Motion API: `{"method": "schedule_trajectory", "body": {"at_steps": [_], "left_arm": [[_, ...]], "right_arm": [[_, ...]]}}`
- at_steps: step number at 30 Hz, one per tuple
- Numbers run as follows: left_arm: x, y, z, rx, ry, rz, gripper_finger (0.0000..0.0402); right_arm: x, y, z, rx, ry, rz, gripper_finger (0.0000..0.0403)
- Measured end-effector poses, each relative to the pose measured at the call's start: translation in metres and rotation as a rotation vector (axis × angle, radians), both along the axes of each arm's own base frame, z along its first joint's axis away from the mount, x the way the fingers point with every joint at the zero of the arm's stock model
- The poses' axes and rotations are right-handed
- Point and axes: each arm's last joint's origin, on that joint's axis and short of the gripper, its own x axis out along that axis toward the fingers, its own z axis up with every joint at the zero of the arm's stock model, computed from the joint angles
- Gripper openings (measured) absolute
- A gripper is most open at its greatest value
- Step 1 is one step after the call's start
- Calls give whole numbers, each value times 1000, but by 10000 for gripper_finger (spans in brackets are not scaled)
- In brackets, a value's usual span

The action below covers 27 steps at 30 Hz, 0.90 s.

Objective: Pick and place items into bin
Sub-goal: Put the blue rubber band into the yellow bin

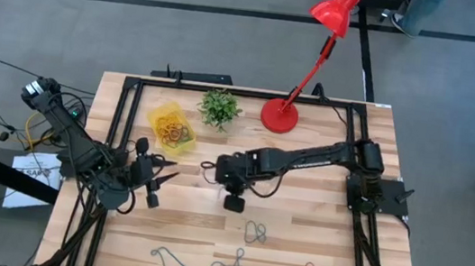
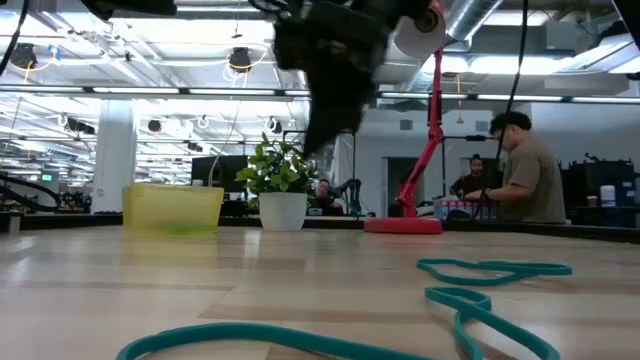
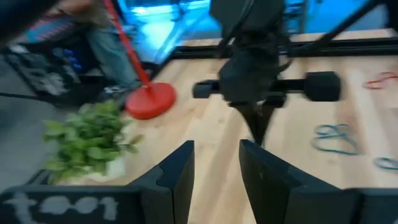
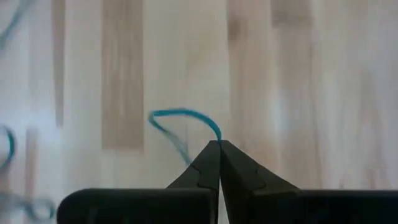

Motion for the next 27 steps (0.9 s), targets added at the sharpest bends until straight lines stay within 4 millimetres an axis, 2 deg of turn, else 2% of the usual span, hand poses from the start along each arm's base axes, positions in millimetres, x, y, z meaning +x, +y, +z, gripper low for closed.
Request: {"method": "schedule_trajectory", "body": {"at_steps": [3, 6, 9, 14, 20, 21, 24, 27], "left_arm": [[-2, 2, -1, 42, -21, 66, 119], [-5, 6, 1, 111, -61, 154, 119], [-10, 9, 2, 194, -93, 232, 119], [-13, 9, 5, 234, -134, 282, 119], [-19, 10, 9, 329, -152, 331, 119], [-19, 10, 11, 322, -157, 332, 119], [-21, 12, 14, 309, -167, 339, 119], [-23, 17, 19, 300, -173, 351, 119]], "right_arm": [[12, -3, 10, -25, -150, 44, 1], [23, -14, 18, -81, -284, -6, 1], [36, -34, 30, -148, -452, -82, 0], [50, -69, 50, -198, -724, -151, 0], [52, -106, 66, -217, -886, -214, 0], [52, -111, 65, -204, -885, -217, 0], [62, -121, 46, -181, -909, -203, 0], [81, -126, 26, -143, -919, -212, 0]]}}
